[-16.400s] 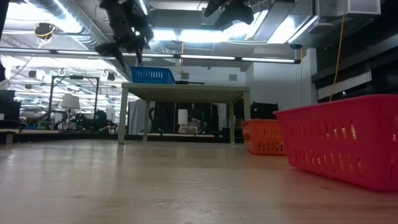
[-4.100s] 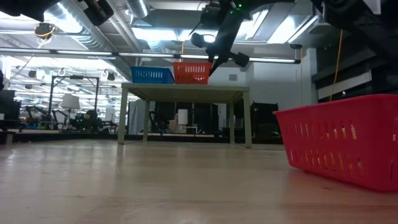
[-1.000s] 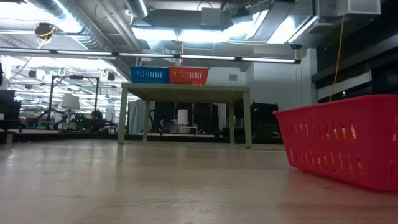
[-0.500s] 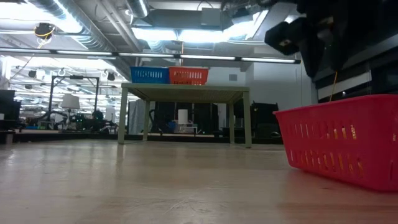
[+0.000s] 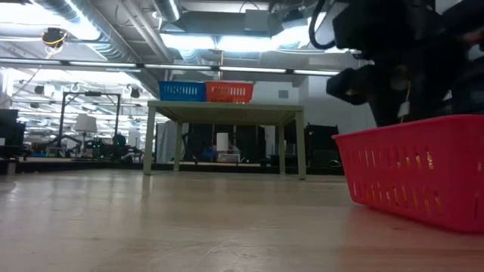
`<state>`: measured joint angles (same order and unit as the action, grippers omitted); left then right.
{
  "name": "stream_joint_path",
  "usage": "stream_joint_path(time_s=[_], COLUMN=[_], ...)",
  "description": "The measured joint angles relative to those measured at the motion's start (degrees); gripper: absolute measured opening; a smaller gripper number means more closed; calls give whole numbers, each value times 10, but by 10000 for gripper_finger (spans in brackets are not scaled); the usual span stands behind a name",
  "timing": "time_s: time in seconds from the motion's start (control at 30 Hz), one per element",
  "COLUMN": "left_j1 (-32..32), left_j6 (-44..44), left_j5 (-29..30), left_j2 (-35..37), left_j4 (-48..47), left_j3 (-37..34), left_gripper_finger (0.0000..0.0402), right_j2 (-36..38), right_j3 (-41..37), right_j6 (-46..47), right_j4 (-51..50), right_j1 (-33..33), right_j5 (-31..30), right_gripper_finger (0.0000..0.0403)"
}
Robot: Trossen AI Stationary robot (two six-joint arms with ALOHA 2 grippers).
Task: Pick & Place Office Desk Supplies
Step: Put the red bin with spring keychains on the shelf
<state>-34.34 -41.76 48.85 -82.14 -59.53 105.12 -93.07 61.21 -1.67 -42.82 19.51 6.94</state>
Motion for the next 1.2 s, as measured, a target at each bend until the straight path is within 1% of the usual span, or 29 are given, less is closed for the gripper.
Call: stream_joint_path(time_s=[0.17,0.23,0.3,0.37,0.43,0.5,0.63,0.73,0.9,1.03,1.1,1.2], left_j1=[-24,-34,-46,-52,-55,-57,-57,-57,-57,-57,-57,-57], left_j6=[-3,-13,-16,-21,-21,-19,17,33,39,50,50,50], left_j5=[-11,2,16,21,13,-16,-74,-110,-161,-184,-190,-197], left_j2=[-34,-28,-10,14,45,80,138,168,198,216,223,238], left_j4=[32,48,75,117,183,264,454,568,719,797,826,896], left_j3=[-2,-20,-56,-109,-176,-254,-409,-504,-629,-703,-743,-796], left_gripper_finger=[100,100,100,100,100,100,100,99,99,93,85,71], right_j2=[-11,-11,-11,-11,-11,-11,-11,-11,-11,-11,-11,-11], right_j3=[0,0,0,0,0,0,0,0,0,0,0,0], right_j6=[0,1,11,23,35,53,90,117,158,181,191,193], right_j4=[4,4,3,4,3,4,3,3,2,-2,-2,-2], right_j1=[0,-1,-5,-9,-14,-18,-22,-23,-23,-26,-27,-29], right_j5=[19,19,27,31,32,32,41,54,80,96,95,88], right_gripper_finger=[146,146,146,146,146,146,146,146,146,146,146,146])
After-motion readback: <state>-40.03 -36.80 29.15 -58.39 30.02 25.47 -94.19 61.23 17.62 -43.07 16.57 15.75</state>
